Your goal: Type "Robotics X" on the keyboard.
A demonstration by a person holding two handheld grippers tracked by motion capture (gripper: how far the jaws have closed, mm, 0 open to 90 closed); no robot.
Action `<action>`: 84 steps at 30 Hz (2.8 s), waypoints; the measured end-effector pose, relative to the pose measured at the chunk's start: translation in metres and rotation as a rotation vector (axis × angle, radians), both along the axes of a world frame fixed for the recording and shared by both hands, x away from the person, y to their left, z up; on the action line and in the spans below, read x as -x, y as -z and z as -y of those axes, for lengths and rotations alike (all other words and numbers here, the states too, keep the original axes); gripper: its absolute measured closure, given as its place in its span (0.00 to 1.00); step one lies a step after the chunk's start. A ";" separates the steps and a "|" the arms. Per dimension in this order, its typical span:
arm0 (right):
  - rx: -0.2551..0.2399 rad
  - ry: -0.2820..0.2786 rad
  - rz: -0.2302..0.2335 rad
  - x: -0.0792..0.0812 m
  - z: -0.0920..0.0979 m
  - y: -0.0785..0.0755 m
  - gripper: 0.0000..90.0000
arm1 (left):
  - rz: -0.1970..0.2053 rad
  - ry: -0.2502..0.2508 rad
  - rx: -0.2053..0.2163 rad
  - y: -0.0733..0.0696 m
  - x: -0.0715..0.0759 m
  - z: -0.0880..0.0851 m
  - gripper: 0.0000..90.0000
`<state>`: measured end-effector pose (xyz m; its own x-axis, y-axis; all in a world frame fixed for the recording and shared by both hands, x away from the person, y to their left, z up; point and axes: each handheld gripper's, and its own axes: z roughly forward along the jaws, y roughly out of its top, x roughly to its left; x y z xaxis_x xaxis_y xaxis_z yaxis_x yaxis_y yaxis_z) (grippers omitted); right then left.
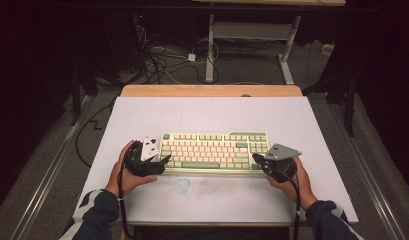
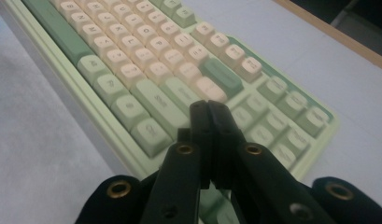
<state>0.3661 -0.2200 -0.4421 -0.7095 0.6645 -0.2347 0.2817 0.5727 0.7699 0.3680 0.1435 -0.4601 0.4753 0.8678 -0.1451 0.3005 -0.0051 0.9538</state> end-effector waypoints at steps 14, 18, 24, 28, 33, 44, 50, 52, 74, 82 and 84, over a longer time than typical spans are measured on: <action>0.056 -0.044 -0.050 -0.013 -0.028 0.009 1.00 | -0.050 0.035 -0.019 -0.003 -0.009 0.011 0.59; 0.063 -0.061 -0.056 -0.014 -0.027 0.013 1.00 | -0.073 0.079 -0.039 -0.004 -0.007 0.013 0.90; 0.056 -0.056 -0.056 -0.013 -0.027 0.014 1.00 | -0.100 0.122 -0.083 -0.006 -0.010 0.026 0.96; 0.056 -0.058 -0.053 -0.013 -0.027 0.014 1.00 | -0.128 0.152 -0.108 -0.003 -0.019 0.041 0.96; 0.059 -0.061 -0.050 -0.013 -0.027 0.014 1.00 | -0.136 0.169 -0.099 -0.005 -0.026 0.052 0.96; 0.070 -0.065 -0.039 -0.012 -0.027 0.014 1.00 | -0.158 0.183 -0.105 0.002 -0.042 0.076 0.96; 0.069 -0.067 -0.039 -0.013 -0.027 0.014 1.00 | -0.166 0.180 -0.108 0.004 -0.045 0.077 0.95; 0.071 -0.066 -0.038 -0.012 -0.027 0.014 1.00 | -0.168 0.178 -0.107 0.004 -0.045 0.076 0.95; 0.071 -0.061 -0.034 -0.012 -0.028 0.015 1.00 | -0.162 0.174 -0.125 0.009 -0.044 0.079 0.96; 0.070 -0.061 -0.033 -0.012 -0.028 0.015 1.00 | -0.148 0.170 -0.114 0.005 -0.043 0.076 0.93; 0.069 -0.061 -0.034 -0.012 -0.028 0.015 1.00 | -0.137 0.172 -0.109 0.002 -0.042 0.075 0.92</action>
